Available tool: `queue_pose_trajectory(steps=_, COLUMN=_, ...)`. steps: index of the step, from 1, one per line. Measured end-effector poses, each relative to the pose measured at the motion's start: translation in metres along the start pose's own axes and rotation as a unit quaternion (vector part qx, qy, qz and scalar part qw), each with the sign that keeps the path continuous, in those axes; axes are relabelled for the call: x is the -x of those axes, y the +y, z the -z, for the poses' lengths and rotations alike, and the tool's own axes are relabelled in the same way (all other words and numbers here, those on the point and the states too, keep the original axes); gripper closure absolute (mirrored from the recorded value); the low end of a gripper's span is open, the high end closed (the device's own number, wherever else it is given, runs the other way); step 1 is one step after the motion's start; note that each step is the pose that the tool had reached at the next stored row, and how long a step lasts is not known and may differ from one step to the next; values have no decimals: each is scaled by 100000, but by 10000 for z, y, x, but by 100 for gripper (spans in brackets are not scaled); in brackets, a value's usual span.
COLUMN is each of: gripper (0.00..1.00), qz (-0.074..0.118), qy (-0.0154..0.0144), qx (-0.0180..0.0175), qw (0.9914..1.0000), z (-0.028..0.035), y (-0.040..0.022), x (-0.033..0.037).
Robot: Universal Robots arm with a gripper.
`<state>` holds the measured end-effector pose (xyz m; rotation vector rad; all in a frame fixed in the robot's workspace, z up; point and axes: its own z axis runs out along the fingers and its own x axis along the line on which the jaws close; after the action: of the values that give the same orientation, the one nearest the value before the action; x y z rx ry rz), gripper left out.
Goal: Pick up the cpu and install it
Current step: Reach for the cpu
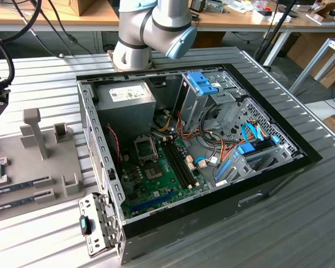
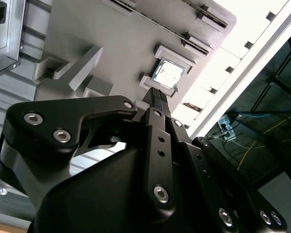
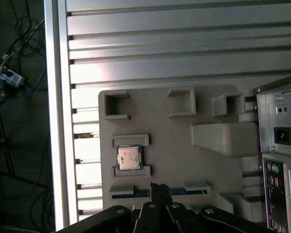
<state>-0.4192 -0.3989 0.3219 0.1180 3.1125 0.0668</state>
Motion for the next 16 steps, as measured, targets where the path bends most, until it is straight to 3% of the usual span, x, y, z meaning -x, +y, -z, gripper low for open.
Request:
queue_pose_trajectory(steps=12, gripper=89, qz=0, qy=0, qx=-24, qw=100000, z=-63, y=0, x=-2)
queue_pose_trajectory(steps=16, gripper=89, qz=2, qy=-2, qx=-46, qw=100000, z=-80, y=35, x=-5)
